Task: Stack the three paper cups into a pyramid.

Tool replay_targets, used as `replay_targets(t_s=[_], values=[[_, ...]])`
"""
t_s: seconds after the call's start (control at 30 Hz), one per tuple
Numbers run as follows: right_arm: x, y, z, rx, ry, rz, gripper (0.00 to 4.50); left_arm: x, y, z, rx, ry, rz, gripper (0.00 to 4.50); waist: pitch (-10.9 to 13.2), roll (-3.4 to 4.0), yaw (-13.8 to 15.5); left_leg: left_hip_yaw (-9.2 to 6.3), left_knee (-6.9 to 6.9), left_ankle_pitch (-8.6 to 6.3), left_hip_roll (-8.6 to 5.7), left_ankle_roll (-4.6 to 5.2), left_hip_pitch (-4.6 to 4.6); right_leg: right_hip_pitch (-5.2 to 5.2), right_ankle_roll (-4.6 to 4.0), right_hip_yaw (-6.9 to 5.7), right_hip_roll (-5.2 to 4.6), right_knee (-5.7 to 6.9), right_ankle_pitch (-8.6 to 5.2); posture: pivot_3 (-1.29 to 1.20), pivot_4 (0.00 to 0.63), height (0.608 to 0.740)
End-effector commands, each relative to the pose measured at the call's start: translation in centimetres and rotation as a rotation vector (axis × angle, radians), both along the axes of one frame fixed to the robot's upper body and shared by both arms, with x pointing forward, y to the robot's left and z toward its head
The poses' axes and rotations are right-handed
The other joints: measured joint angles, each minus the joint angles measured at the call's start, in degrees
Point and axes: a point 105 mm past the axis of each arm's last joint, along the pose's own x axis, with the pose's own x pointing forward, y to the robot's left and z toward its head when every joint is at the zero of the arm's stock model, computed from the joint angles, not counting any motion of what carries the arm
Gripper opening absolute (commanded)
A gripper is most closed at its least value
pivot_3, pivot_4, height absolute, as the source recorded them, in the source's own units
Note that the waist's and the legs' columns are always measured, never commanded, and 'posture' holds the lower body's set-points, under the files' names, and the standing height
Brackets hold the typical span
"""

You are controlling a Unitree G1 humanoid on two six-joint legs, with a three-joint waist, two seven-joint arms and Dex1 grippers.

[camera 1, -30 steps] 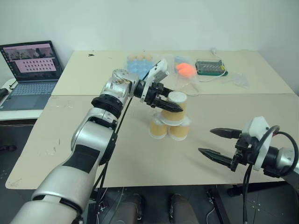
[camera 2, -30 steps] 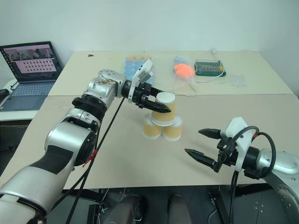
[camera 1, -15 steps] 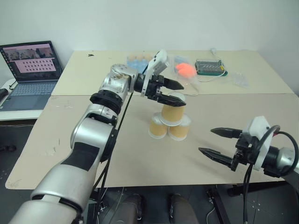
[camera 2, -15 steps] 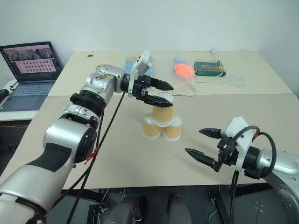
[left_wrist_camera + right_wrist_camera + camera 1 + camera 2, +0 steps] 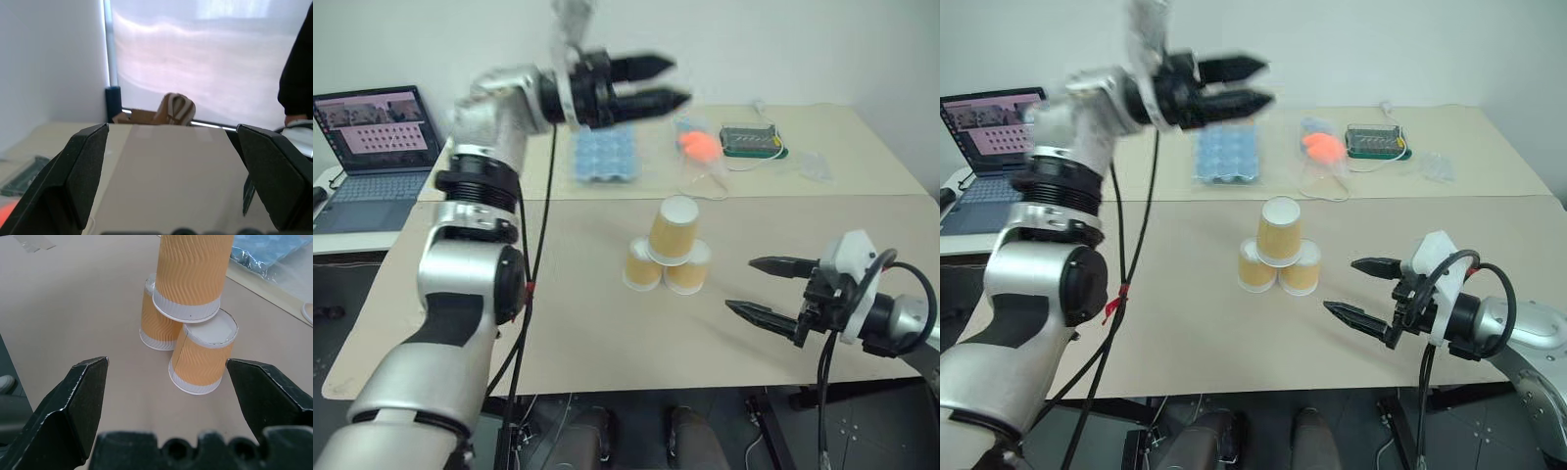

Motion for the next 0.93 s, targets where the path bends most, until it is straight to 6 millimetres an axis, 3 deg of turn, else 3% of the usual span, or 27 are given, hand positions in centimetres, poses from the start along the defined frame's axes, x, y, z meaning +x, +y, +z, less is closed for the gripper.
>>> replay_targets(t_s=[0.03,0.13,0.23,0.27,0.37,0.5,0.57,0.7,0.93], values=[[0.4,-0.4,1.0,-0.018,-0.064,-0.013,4.50,0.5,3.4,0.5,-0.153,0.037,0.214,4.47,-0.01,0.01,0.06,0.00,0.00,-0.04,0.01,-0.08,0.05,0.04,-0.02,0.01,0.01,0.03,0.01,0.00,0.150,0.713],[1.2,-1.1,0.9,-0.021,-0.072,-0.070,4.50,1.4,5.4,-1.0,-0.232,0.102,0.395,4.47,-0.01,0.00,0.13,0.00,0.00,-0.04,0.01,-0.19,0.25,0.19,-0.04,0.07,0.05,0.05,0.03,0.00,0.150,0.713],[4.6,-4.9,0.0,-0.036,-0.076,-0.347,4.50,2.1,12.7,-7.4,-0.307,0.213,0.882,4.47,-0.09,0.01,0.03,0.02,0.00,-0.02,0.01,-0.25,0.26,0.19,-0.09,0.14,0.11,-0.02,0.14,0.00,0.150,0.713],[5.5,-6.3,-0.3,-0.051,-0.085,-0.435,4.50,1.6,14.7,-9.3,-0.293,0.220,1.019,4.47,-0.12,-0.02,-0.15,0.11,-0.03,-0.04,0.01,-0.23,0.35,0.23,-0.40,0.24,0.12,-0.07,0.35,0.00,0.150,0.713],[7.1,-9.5,-1.0,-0.067,-0.094,-0.630,4.50,-0.3,18.1,-12.6,-0.294,0.260,1.213,4.47,-0.09,-0.08,-0.17,0.19,-0.09,-0.10,0.07,-0.28,0.40,0.16,-0.51,0.39,0.22,-0.02,0.42,0.00,0.150,0.713],[8.6,-11.7,-2.1,-0.084,-0.120,-0.779,4.50,-2.8,22.1,-17.7,-0.319,0.366,1.438,4.47,-0.05,-0.16,0.92,0.15,-0.09,-0.03,0.14,-0.43,0.29,-0.03,-0.69,0.33,0.34,0.08,0.53,0.00,0.150,0.713],[9.3,-12.2,-2.6,-0.066,-0.127,-0.820,4.50,-3.7,22.5,-19.6,-0.279,0.381,1.484,4.47,-0.16,-0.07,1.18,0.17,-0.09,-0.08,0.14,-0.47,0.44,0.17,-0.67,0.32,0.31,-0.01,0.53,0.00,0.150,0.713],[10.6,-12.0,-3.1,-0.022,-0.159,-0.850,4.50,-4.1,22.3,-21.5,-0.220,0.381,1.515,4.47,-0.17,-0.15,1.85,0.17,-0.08,-0.08,0.13,-0.50,0.48,0.25,-0.64,0.23,0.33,-0.03,0.52,0.00,0.150,0.713],[11.9,-12.6,-4.7,0.033,-0.162,-0.931,4.50,-3.8,21.1,-21.7,-0.230,0.345,1.472,4.47,-0.19,-0.15,1.87,0.19,-0.08,-0.07,0.14,-0.53,0.52,0.26,-0.64,0.25,0.35,-0.03,0.52,0.00,0.150,0.713]])
